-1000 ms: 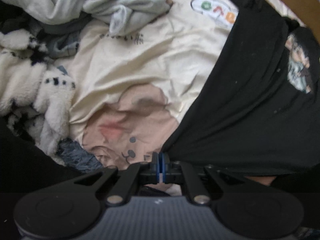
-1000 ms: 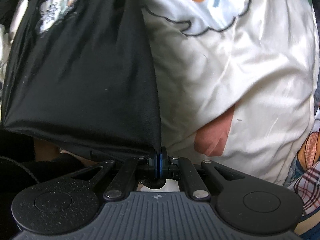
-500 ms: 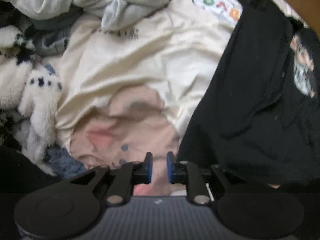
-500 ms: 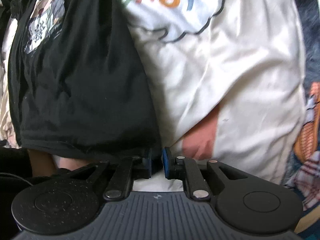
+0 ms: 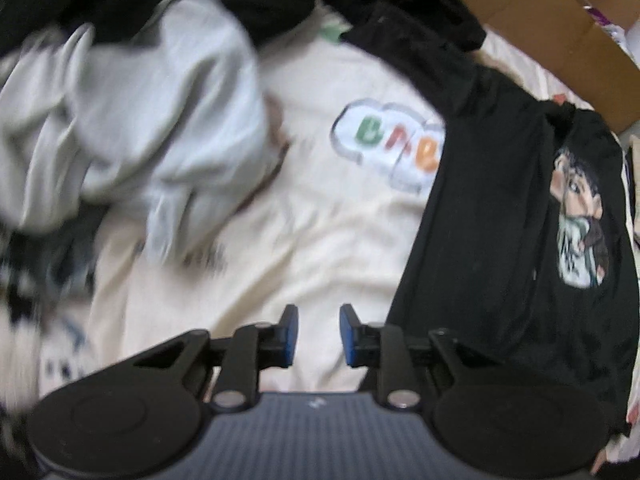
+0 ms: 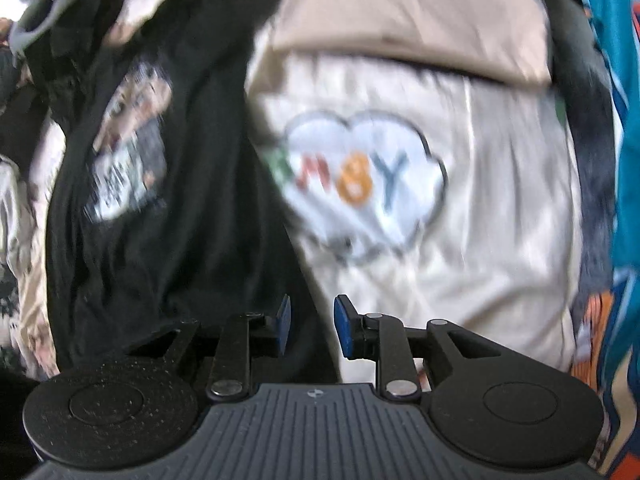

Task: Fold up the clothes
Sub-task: 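Open both grippers and drop the T-shirt onto the sheet, then move both open tools toward the black clothes pile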

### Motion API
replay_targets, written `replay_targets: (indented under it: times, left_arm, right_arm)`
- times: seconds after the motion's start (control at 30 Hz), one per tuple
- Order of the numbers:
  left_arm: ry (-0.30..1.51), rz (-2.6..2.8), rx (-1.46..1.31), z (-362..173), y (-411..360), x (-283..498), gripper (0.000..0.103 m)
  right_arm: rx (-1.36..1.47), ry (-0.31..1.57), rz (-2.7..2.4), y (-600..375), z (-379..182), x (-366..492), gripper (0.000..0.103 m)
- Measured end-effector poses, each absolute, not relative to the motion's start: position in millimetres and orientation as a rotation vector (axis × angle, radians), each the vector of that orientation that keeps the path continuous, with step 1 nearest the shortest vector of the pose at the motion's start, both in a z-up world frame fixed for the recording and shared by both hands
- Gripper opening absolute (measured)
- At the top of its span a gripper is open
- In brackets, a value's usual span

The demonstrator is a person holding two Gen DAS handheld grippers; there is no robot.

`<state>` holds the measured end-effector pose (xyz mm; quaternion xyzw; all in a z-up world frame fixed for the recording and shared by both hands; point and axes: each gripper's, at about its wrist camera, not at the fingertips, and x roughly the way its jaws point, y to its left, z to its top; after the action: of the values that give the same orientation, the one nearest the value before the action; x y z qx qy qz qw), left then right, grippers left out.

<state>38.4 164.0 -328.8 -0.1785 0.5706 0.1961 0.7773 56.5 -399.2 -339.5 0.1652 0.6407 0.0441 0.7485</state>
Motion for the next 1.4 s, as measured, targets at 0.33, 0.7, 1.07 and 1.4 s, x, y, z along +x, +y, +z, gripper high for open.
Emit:
replay_targets:
  times: [0.33,0.7,1.07,1.4]
  left_arm:
    - [1.109,0.373,-0.316,-334,192,125,0.033]
    - [1.006,0.350,-0.232,-343,211,204,0.038]
    - [0.889,0.376,-0.313,-352,235,273,0.040]
    - [0.827,0.445,-0.367,-387,233,315,0.040]
  right_arm:
    - [0.371,1.297,0.100,-382,-335,102,0.031]
    - [0.347,1.206,0.147,-354,-343,155,0.036]
    - [0.252,1.122,0.226,-324,-352,216,0.036]
    - [0.179,1.043,0.289,-291,-358,254,0.036]
